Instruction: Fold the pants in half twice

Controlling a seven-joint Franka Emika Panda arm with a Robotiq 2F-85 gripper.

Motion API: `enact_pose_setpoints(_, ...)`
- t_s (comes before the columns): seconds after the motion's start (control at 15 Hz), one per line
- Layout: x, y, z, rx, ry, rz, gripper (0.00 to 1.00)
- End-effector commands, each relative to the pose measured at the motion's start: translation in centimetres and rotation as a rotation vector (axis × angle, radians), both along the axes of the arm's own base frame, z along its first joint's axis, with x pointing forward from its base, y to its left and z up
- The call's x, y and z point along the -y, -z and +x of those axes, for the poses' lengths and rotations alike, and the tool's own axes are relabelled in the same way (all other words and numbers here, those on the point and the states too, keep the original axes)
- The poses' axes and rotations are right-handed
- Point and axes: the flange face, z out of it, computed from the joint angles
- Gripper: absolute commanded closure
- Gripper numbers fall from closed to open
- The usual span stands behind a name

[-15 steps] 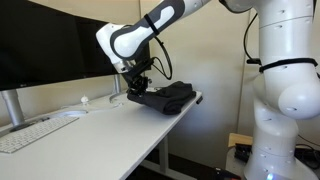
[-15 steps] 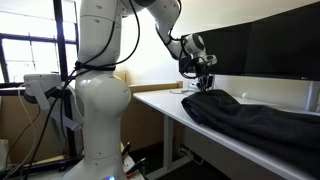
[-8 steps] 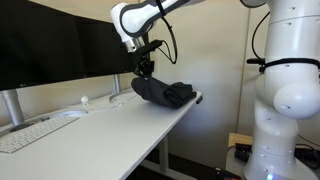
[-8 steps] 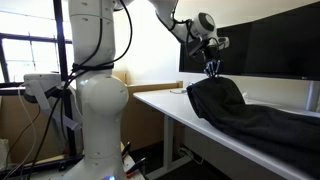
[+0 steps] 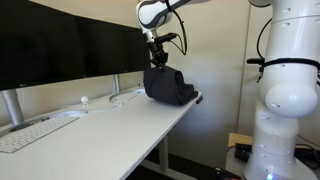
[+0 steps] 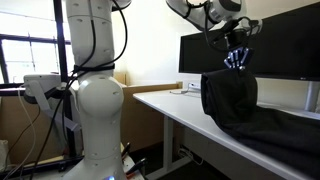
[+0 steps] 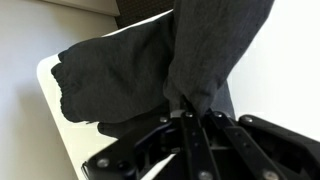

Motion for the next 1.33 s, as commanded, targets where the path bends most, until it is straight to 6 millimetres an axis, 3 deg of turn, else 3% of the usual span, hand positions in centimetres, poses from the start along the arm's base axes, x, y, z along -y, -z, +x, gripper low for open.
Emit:
enact_pose_setpoints(0.0,5.8,-1.7,-1.2,-0.018,0.011,0.061,0.94)
enact_pose_setpoints(0.2,11.3,-2.6,-2.5,-0.012,0.042,0.106,0.94)
enact_pose_setpoints(0.33,13.8,-3.1,-2.9,-0.015,0.057,0.138,0.94)
enact_pose_setpoints(0.53,14.0,-3.7,-2.5,-0.030,0.029,0.166,0.95)
enact_pose_setpoints(0.67,11.7,-4.3,-1.9,-0.046,-0.024,0.181,0.94)
enact_pose_setpoints(0.8,7.7,-4.9,-0.6,-0.063,-0.080,0.177,0.94)
enact_pose_setpoints(1.13,-4.7,-5.7,2.4,-0.104,-0.261,0.197,0.94)
enact_pose_setpoints(1.27,-8.4,-6.6,2.8,-0.104,-0.321,0.209,0.94)
